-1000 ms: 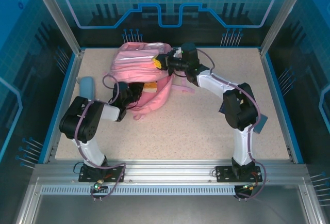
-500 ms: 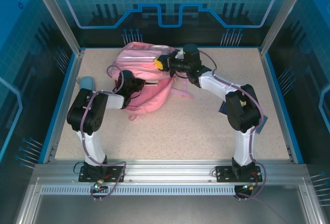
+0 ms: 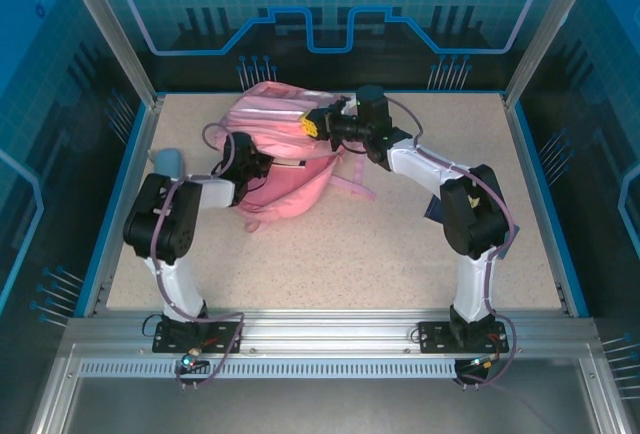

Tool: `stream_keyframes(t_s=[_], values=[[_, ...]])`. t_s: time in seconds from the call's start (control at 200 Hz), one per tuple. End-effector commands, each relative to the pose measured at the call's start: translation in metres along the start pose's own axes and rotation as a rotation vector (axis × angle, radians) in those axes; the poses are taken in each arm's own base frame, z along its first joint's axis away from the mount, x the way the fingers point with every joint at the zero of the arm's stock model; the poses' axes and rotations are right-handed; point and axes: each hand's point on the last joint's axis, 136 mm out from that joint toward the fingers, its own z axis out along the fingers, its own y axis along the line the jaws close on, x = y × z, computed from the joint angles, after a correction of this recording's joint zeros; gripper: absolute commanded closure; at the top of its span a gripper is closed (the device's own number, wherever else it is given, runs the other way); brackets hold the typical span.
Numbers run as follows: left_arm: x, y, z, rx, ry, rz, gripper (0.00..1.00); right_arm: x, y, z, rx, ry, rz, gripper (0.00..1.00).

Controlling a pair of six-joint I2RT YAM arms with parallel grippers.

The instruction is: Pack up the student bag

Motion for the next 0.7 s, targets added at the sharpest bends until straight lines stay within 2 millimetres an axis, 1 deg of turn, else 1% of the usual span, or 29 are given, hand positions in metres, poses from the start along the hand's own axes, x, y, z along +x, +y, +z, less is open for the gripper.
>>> stream_keyframes(t_s=[0.0,0.08,0.175,0.195,0.285,0.34,0.395,0.515,0.6,0.69], values=[[-0.006,0.015,-0.031,-0.1,-0.001,0.003,0.26,0.016,0.074,-0.023,-0.144,0.018,-0.208,1.0],[-0.002,0.029,-0.049,-0.147,0.012,-0.026,0.25,0.007,0.069,-0.023,-0.113,-0.012,-0.22,1.0],[0.004,0.038,-0.068,-0.165,0.021,-0.041,0.25,-0.001,0.064,-0.02,-0.096,-0.035,-0.237,1.0],[0.006,0.04,-0.072,-0.175,0.026,-0.043,0.26,-0.004,0.058,-0.019,-0.072,-0.039,-0.224,1.0],[0.013,0.051,-0.088,-0.221,0.046,-0.047,0.27,-0.014,0.049,-0.016,-0.045,-0.057,-0.222,1.0],[0.017,0.059,-0.097,-0.245,0.055,-0.048,0.3,-0.019,0.044,-0.014,-0.025,-0.065,-0.22,1.0],[0.021,0.062,-0.106,-0.257,0.062,-0.043,0.32,-0.025,0.04,-0.012,-0.018,-0.072,-0.218,1.0],[0.027,0.063,-0.124,-0.265,0.079,-0.019,0.39,-0.031,0.036,-0.009,-0.015,-0.068,-0.217,1.0],[0.03,0.064,-0.137,-0.283,0.09,0.008,0.41,-0.034,0.031,-0.007,-0.001,-0.07,-0.215,1.0],[0.031,0.063,-0.152,-0.3,0.092,0.037,0.41,-0.039,0.018,-0.009,0.034,-0.078,-0.21,1.0]])
